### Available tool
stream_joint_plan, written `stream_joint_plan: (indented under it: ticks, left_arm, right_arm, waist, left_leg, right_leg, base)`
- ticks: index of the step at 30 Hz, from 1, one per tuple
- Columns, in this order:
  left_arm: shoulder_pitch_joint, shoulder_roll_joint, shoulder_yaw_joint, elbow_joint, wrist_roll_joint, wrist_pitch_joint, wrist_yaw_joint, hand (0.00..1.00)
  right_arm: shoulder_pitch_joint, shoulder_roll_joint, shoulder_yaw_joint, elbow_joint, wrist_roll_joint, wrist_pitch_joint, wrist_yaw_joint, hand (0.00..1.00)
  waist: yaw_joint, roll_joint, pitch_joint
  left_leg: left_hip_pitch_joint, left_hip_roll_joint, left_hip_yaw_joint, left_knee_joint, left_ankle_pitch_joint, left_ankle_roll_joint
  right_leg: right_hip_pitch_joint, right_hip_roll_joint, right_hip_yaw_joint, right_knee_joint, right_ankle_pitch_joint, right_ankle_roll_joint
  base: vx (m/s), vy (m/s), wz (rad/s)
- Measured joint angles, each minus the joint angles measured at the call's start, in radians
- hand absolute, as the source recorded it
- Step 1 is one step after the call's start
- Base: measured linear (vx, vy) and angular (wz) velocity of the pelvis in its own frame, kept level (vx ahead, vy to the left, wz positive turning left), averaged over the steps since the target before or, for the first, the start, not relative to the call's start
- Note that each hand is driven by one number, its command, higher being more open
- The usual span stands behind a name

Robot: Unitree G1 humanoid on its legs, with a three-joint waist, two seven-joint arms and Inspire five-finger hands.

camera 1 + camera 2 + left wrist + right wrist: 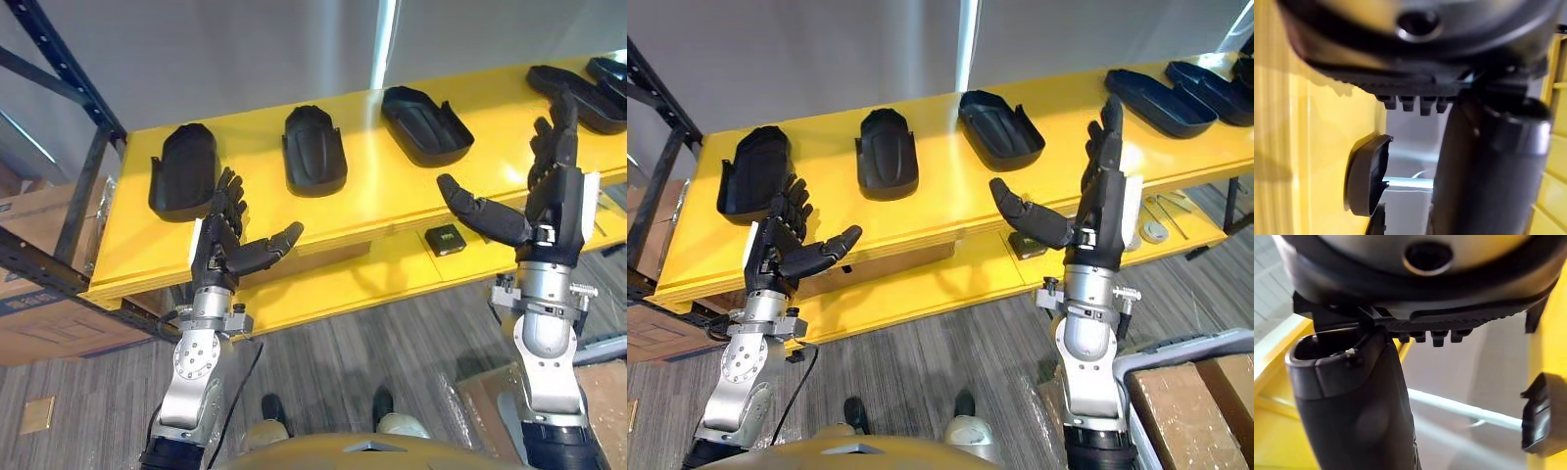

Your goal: Walk over and take three plastic housings, then place them on the shelf

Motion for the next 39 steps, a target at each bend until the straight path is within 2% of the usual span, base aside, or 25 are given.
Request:
stream_joint_plan:
  ticks: [3, 8, 13, 26, 39]
  left_arm:
    - [-0.024, 0.006, 0.004, 0.044, 0.0, -0.002, 0.031, 1.0]
    - [-0.109, 0.007, 0.022, 0.069, -0.009, -0.001, 0.044, 1.0]
    - [-0.158, 0.008, 0.04, 0.09, -0.009, -0.002, 0.051, 1.0]
    - [-0.194, 0.008, 0.071, 0.196, -0.018, -0.003, 0.083, 1.0]
    - [-0.203, 0.01, 0.071, 0.218, -0.085, -0.003, 0.037, 1.0]
  right_arm:
    - [0.013, 0.027, -0.011, 0.001, 0.004, -0.006, -0.022, 1.0]
    - [0.015, 0.028, -0.032, 0.001, 0.004, -0.043, -0.049, 1.0]
    - [0.018, 0.028, -0.037, 0.0, 0.013, -0.043, -0.01, 1.0]
    - [0.052, 0.028, -0.039, 0.0, 0.048, -0.043, 0.036, 1.0]
    - [0.095, 0.048, -0.055, -0.008, 0.157, -0.04, 0.107, 1.0]
  waist:
    - [-0.022, 0.003, 0.003]
    - [-0.037, 0.004, 0.028]
    - [-0.049, 0.011, 0.053]
    - [-0.072, 0.014, 0.081]
    - [-0.085, 0.014, 0.082]
  left_leg:
    - [-0.017, 0.0, 0.02, 0.003, 0.005, 0.006]
    - [-0.017, -0.001, 0.031, 0.001, 0.003, 0.005]
    - [-0.009, -0.002, 0.045, 0.001, 0.0, 0.004]
    - [0.01, -0.001, 0.063, 0.001, -0.014, 0.0]
    - [0.042, 0.0, 0.104, 0.003, -0.023, -0.003]
  right_leg:
    - [-0.031, 0.0, 0.02, 0.004, 0.02, -0.006]
    - [-0.043, 0.001, 0.04, 0.004, 0.021, -0.004]
    - [-0.042, 0.001, 0.051, 0.004, 0.021, -0.004]
    - [-0.034, 0.001, 0.067, 0.008, 0.015, -0.005]
    - [-0.025, 0.003, 0.1, 0.009, 0.018, -0.008]
  base:
    - [0.05, -0.001, -0.19]
    - [0.02, -0.001, -0.11]
    - [0.01, -0.003, -0.06]
    - [0.01, -0.005, -0.03]
    - [0.02, -0.011, -0.08]
